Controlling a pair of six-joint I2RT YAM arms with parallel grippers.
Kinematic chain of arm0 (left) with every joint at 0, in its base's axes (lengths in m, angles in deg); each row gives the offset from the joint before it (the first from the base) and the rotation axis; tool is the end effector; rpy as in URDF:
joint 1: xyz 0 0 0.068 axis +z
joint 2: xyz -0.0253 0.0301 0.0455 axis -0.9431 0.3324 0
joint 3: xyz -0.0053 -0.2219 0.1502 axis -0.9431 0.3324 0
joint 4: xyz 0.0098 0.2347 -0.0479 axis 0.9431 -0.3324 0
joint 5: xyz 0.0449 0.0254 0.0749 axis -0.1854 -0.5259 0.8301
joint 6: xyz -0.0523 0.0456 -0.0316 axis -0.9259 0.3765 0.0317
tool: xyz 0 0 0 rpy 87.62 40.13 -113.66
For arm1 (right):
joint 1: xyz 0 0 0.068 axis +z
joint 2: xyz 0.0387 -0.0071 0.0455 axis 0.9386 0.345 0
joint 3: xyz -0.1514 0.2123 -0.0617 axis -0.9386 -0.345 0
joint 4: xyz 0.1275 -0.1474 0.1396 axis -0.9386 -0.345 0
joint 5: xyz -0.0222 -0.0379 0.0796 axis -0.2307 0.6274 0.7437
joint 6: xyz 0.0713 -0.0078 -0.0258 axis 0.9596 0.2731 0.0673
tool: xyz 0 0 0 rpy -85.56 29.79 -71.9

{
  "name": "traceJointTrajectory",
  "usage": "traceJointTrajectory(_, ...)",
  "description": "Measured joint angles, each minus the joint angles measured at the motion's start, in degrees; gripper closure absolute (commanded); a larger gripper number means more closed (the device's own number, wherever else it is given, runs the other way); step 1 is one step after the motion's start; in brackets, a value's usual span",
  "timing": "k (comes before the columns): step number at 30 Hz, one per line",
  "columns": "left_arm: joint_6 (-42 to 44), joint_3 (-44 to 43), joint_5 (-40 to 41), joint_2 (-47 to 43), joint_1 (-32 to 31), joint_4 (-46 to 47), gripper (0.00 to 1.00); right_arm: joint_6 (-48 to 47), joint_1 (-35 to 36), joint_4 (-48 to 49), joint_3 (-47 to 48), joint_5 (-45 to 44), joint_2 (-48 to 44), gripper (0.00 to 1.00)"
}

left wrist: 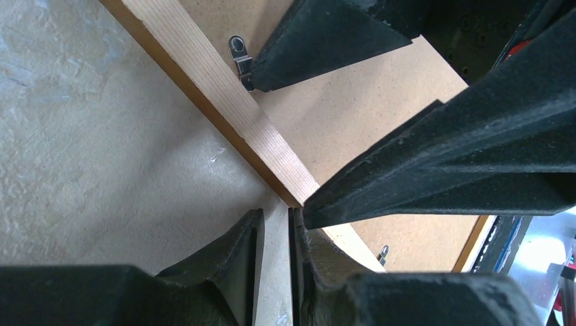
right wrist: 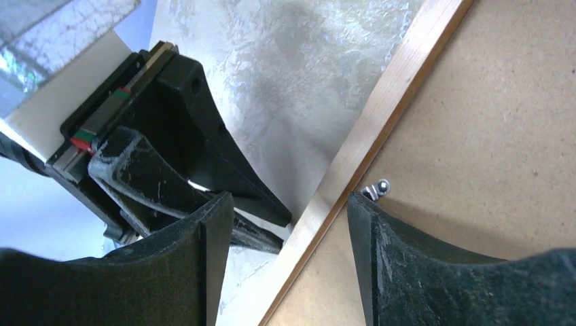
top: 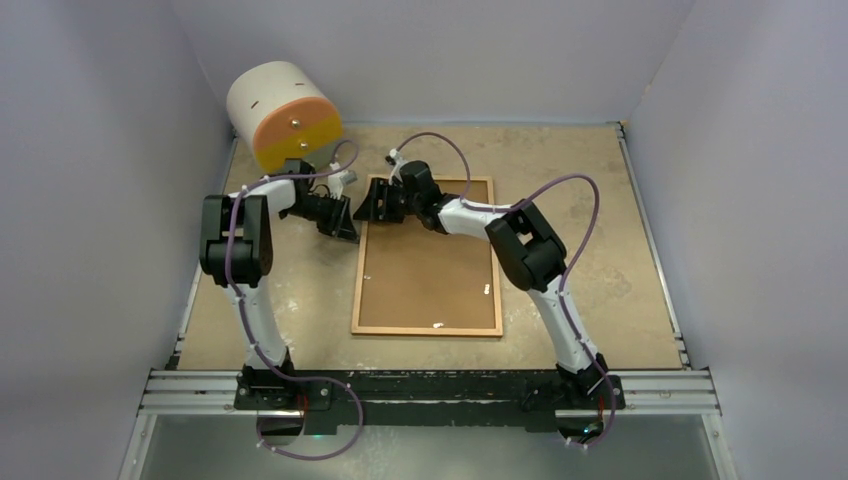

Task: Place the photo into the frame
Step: Install the photo frame at the center of the board.

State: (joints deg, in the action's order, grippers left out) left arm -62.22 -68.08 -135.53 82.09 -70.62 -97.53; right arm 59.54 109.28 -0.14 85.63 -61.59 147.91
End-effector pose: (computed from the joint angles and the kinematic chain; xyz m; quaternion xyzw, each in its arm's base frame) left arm 0.3709 -0.0488 0.1284 0.2126 0.8812 -0.3852 0.1726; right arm 0.3964 0.3584 0.1562 -0.0996 0.8071 0.4849 0.3218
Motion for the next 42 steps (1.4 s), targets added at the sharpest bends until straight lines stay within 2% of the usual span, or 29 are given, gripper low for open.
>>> traceJointTrajectory(8, 0.0, 0.0, 0.2, 0.0, -0.4, 0.1, 0.78, 0.6, 0.0, 0.1, 2.2, -0.5, 1.7, 0.37)
traceJointTrajectory(19, 0.1, 0.0, 0.4, 0.0, -0.4, 0.0, 0.79, 2.6, -0.5, 0.8, 2.2, 1.6, 1.5, 0.32)
traceJointTrajectory(29, 0.1, 0.0, 0.6, 0.0, -0.4, 0.0, 0.79, 6.3, -2.1, 4.6, 0.5, 4.6, -2.7, 0.31)
traceJointTrajectory(42, 0.1, 0.0, 0.6, 0.0, -0.4, 0.0, 0.79, 2.1, -1.9, 0.6, -3.0, 0.9, -5.0, 0.38)
